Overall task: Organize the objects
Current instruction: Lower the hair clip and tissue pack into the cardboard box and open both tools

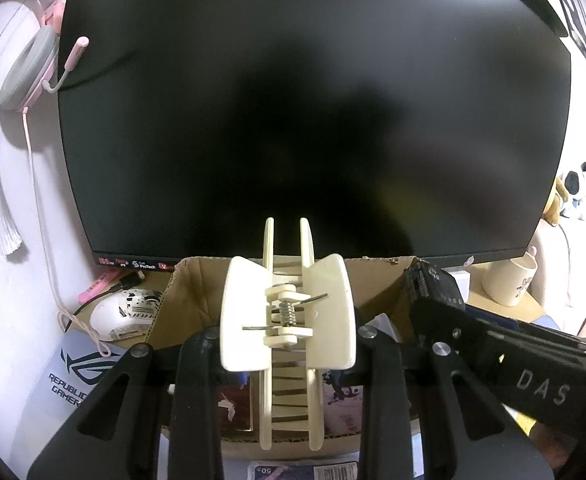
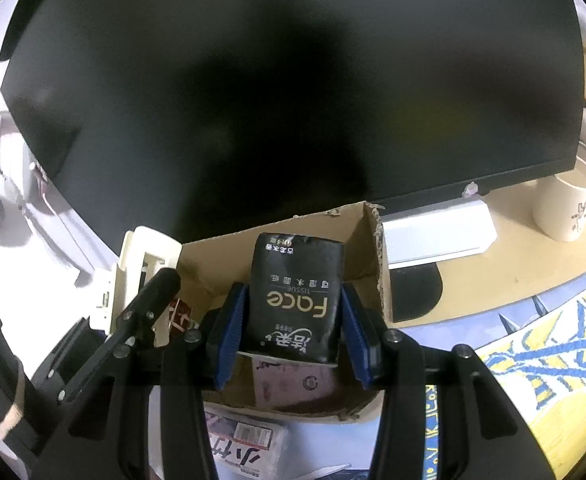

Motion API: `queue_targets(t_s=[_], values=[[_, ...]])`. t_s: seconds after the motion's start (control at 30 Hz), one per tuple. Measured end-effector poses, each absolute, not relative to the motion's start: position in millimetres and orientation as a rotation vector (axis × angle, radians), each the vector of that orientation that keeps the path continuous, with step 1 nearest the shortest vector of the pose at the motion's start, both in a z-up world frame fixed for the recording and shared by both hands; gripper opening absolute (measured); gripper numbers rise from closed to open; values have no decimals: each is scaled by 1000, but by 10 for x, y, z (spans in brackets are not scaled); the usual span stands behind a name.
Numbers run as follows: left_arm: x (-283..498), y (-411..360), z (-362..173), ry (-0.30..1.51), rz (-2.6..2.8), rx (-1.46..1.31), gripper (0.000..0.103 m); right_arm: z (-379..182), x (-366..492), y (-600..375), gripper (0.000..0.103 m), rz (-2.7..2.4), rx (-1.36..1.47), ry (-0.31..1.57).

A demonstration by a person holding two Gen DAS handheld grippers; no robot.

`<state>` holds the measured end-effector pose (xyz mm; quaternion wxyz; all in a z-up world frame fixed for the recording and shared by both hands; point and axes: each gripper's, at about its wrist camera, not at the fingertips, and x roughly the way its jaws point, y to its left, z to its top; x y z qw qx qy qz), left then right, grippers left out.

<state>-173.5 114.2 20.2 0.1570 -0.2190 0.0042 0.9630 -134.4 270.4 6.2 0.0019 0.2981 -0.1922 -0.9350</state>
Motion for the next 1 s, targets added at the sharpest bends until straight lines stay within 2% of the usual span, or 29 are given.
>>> queue_targets(t_s=[0.7,0.8,0.9,0.93,1.0], values=[[-1795,1152,132,55,2774,-691,31,30,-1374,2723,51,-2928,972,-618],[-1795,1147,129,67,2793,-693,36,30,-1378,2693,52,-2936,992,-572],[-1770,1120,146,74,2833,-675,54,34,-1375,2710,53,-2946,1002,-562],[-1756,1099,161,68,2848,-661,63,35,-1371,2729,56,-2943,1005,-571],[-1728,1051,191,53,2876,-633,71,36,-1369,2777,61,-2923,994,-596]])
